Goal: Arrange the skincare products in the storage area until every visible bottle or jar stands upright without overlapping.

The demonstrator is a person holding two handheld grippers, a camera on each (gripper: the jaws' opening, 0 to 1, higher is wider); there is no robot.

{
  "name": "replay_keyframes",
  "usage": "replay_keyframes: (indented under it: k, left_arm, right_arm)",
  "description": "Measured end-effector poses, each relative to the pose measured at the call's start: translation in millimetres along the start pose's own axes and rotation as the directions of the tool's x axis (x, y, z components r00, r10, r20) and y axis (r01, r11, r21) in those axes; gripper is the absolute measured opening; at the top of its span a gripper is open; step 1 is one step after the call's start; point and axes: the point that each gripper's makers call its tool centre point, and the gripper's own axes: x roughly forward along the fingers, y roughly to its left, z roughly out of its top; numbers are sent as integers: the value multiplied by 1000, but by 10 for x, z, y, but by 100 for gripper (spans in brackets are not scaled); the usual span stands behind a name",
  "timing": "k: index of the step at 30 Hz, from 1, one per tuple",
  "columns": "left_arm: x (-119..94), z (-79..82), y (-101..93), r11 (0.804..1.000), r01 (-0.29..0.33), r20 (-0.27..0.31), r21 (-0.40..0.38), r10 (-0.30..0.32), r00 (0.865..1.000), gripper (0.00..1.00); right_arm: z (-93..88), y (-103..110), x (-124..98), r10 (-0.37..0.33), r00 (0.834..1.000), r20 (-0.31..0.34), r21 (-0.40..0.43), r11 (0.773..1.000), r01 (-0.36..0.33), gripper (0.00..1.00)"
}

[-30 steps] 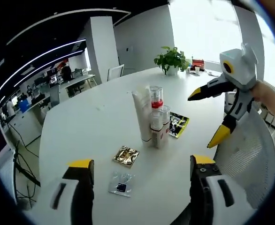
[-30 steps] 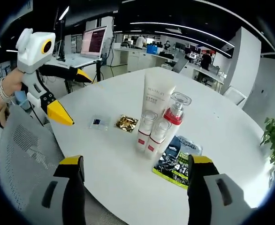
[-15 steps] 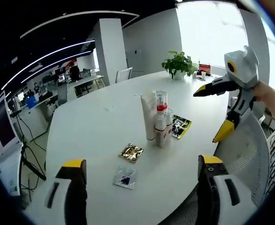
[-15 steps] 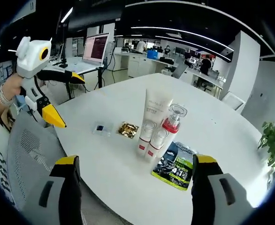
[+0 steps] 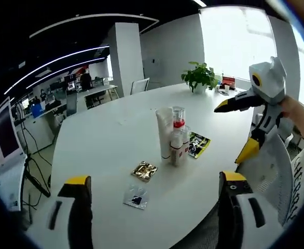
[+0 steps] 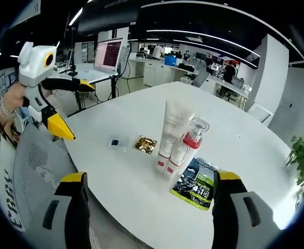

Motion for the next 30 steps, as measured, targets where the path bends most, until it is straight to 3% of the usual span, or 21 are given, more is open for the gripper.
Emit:
replay_keyframes:
  k: [3,20,30]
  left_arm:
    - [6,-2,-26,1000,14,5,-12,-14,1000,99]
    - [66,-78,-50,999,19,-8,-31,-19,1000,99]
    - [129,-192,-16,1000,0,-58,-21,-1,998,99]
  right_arm:
    - [7,32,6,24,1000,8,21,999,-24,100]
    - [-41,-87,49,-15,1000,11,23,1000,15,100]
    - [-185,-139,110,14,1000,-16,39,999,-13,100]
